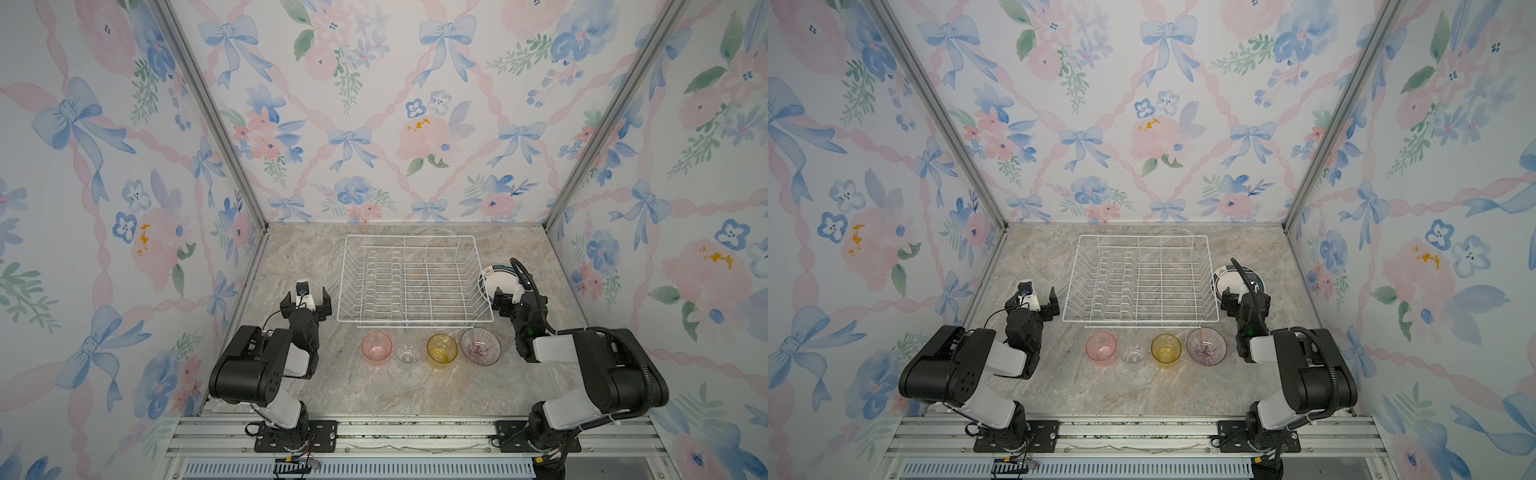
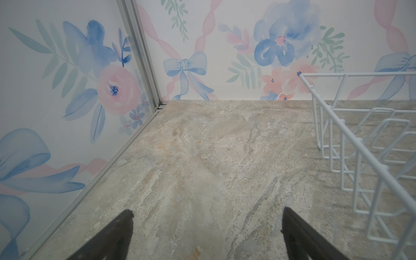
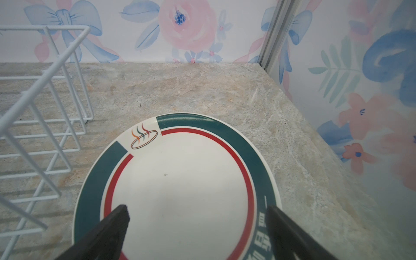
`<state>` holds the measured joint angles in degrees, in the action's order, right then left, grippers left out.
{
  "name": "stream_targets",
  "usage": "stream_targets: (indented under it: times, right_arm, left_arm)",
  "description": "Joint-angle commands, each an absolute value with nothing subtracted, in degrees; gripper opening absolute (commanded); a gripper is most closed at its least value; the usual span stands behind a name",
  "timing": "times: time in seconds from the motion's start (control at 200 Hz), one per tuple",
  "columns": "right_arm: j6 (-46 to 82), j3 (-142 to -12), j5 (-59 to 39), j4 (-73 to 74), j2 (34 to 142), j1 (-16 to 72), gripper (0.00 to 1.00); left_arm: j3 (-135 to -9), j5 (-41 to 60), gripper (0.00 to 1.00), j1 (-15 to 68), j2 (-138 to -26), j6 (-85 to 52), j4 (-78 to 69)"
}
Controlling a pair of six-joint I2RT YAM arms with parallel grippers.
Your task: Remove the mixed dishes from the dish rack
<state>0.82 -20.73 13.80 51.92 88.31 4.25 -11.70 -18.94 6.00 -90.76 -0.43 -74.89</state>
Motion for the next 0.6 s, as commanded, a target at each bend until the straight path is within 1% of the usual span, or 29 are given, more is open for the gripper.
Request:
stream_targets:
  times: [0.0, 0.595]
  right_arm:
    - [0.62, -21.71, 14.54, 53.35, 88.74, 4.57, 0.97]
    - [0.67, -21.71, 14.54, 53.35, 88.77, 4.57, 0.97]
  left_arm:
    - [-11.96, -18.52, 0.98, 6.22, -90.72, -0.18, -74.97]
    - [-12.3, -18.12, 0.98, 6.11, -90.8, -0.15, -74.61]
